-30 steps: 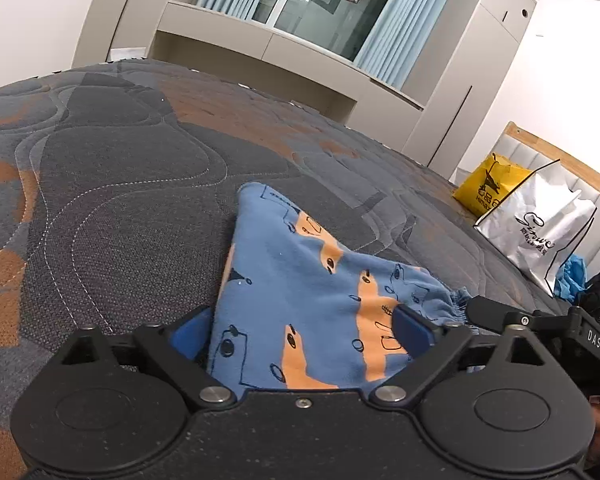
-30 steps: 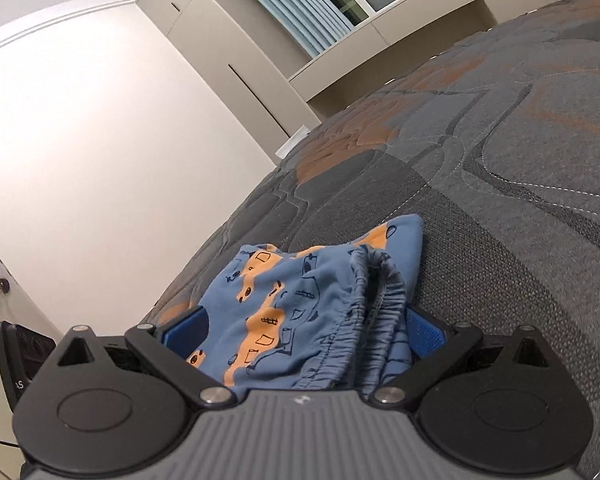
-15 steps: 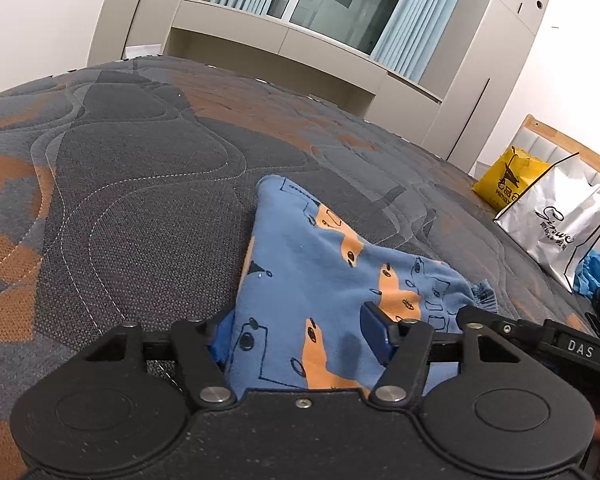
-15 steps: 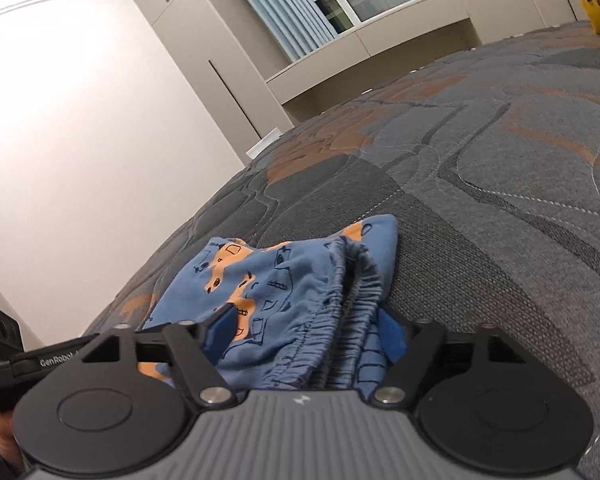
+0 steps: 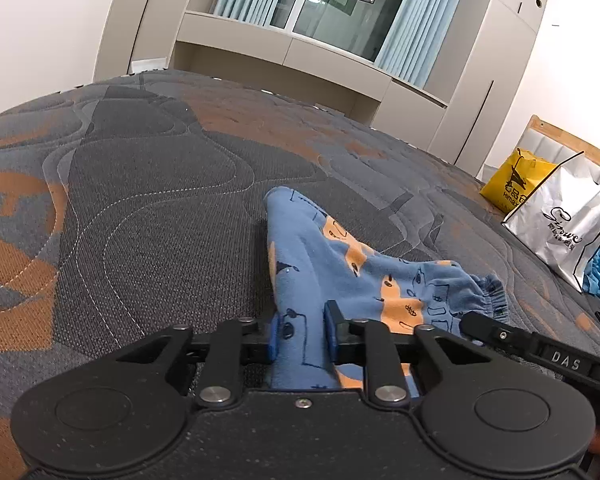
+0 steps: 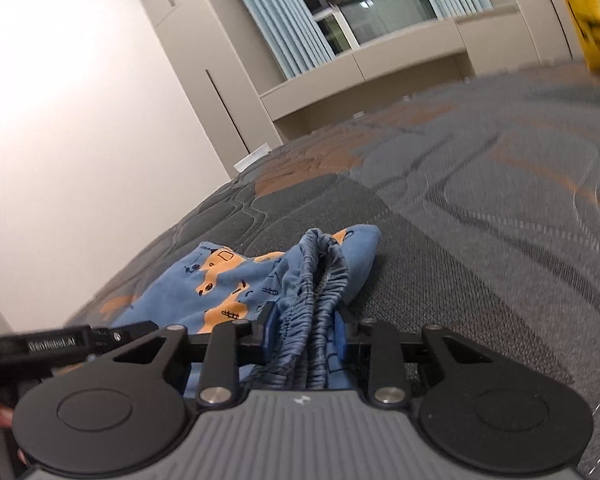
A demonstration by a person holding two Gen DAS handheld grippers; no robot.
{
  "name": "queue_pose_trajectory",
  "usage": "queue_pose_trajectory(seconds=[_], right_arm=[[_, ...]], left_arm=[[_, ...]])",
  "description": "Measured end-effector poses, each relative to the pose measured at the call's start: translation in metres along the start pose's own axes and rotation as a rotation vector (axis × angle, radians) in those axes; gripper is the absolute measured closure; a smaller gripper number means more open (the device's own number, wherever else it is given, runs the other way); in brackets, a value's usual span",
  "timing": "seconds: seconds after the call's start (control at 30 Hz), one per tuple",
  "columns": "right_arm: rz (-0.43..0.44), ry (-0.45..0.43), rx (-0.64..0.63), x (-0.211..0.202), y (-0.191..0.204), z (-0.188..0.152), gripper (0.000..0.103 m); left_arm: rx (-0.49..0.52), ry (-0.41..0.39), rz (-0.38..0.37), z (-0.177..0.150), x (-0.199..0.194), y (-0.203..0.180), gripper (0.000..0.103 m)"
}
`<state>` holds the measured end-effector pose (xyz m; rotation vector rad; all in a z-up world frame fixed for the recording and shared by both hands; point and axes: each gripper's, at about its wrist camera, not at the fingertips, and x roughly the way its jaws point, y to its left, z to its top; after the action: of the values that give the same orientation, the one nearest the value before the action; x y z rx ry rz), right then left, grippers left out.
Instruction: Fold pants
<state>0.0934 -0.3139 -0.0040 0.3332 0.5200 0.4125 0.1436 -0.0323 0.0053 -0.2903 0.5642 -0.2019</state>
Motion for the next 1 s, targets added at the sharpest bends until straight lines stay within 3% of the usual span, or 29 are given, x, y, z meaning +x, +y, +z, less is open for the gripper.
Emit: queue_pose_trajectory(seconds=[0.17, 0.33, 0.6, 0.73, 0.87, 1.0], right_arm=[[-0.047, -0.044, -0.097, -0.004, 0.018, -0.002, 0.076], [-0.019, -0.054, -0.115, 0.002, 0.024, 0.012, 0.077], [0.027, -0.092, -0.229, 0.038, 0.051, 0.056, 0.077], [0.055, -0.089, -0.274, 0.074, 0.065, 0.079, 0.077], [0.062, -0.064, -0.296, 0.118, 0.073, 0.096, 0.077], [0.052, -0.020, -0.287, 0.152, 0.071, 0.096, 0.077]], left_arm=[[0.055, -0.027, -0.008, 0.004, -0.003, -0.008, 0.084], [0.102, -0.066, -0.032, 0.024, -0.001, -0.010, 0.085], [0.126, -0.157, 0.020, 0.071, 0.015, 0.002, 0.085], [0.080, -0.163, 0.058, 0.096, 0.033, 0.023, 0.085], [-0.011, -0.110, 0.079, 0.115, 0.062, 0.053, 0.084], [-0.060, -0.062, 0.085, 0.113, 0.081, 0.071, 0.084]])
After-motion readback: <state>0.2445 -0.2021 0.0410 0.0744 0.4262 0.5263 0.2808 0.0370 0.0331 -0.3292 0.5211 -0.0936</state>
